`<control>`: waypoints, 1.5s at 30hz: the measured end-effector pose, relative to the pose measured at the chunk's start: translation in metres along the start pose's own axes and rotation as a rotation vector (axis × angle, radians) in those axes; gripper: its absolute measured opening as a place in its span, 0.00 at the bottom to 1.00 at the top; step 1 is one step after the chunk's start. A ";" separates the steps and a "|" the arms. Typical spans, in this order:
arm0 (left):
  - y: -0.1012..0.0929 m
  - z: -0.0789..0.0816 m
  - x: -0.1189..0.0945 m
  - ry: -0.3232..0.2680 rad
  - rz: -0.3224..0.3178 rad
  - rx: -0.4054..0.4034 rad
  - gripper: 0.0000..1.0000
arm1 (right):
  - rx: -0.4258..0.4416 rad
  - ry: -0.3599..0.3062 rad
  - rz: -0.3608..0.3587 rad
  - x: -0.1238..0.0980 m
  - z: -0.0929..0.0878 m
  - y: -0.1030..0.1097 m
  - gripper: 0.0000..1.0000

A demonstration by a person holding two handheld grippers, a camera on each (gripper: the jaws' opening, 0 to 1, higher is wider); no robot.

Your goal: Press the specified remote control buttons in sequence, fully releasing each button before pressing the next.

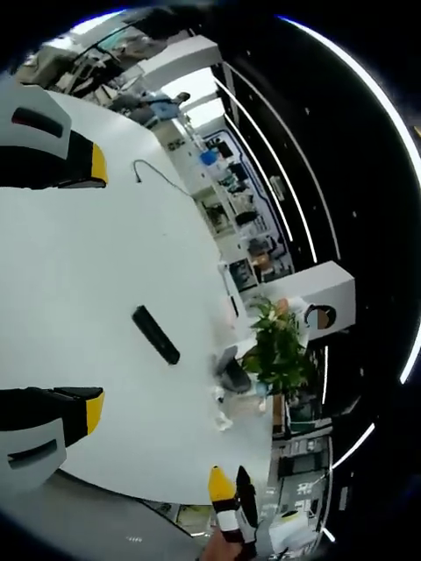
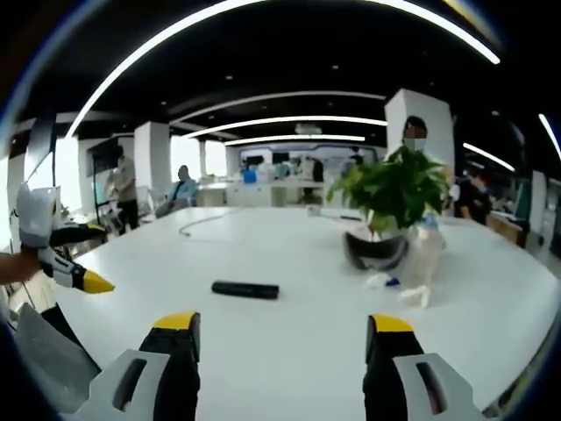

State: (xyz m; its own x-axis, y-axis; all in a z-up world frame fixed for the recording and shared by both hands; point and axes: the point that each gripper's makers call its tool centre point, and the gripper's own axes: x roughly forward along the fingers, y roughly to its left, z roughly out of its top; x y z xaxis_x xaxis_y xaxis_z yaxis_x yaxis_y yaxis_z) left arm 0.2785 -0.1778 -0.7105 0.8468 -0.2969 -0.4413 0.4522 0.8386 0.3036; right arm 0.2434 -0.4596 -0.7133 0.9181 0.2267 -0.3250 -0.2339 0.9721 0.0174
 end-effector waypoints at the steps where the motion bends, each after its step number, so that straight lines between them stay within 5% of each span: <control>1: 0.001 0.003 0.003 0.003 -0.006 0.001 0.97 | -0.001 0.001 0.001 0.000 0.000 0.000 0.75; 24: -0.004 0.061 0.067 0.015 -0.251 0.184 0.90 | 0.007 0.033 -0.014 0.002 -0.006 -0.004 0.71; 45: -0.050 0.054 0.131 0.106 -0.508 0.298 0.79 | -0.033 0.102 -0.009 0.005 -0.018 0.001 0.63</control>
State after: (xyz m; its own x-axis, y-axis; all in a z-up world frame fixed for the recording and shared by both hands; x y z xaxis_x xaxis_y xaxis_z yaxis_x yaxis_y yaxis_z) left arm 0.3822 -0.2834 -0.7376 0.4786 -0.5671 -0.6703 0.8652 0.4346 0.2501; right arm 0.2422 -0.4587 -0.7324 0.8835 0.2090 -0.4192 -0.2375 0.9713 -0.0163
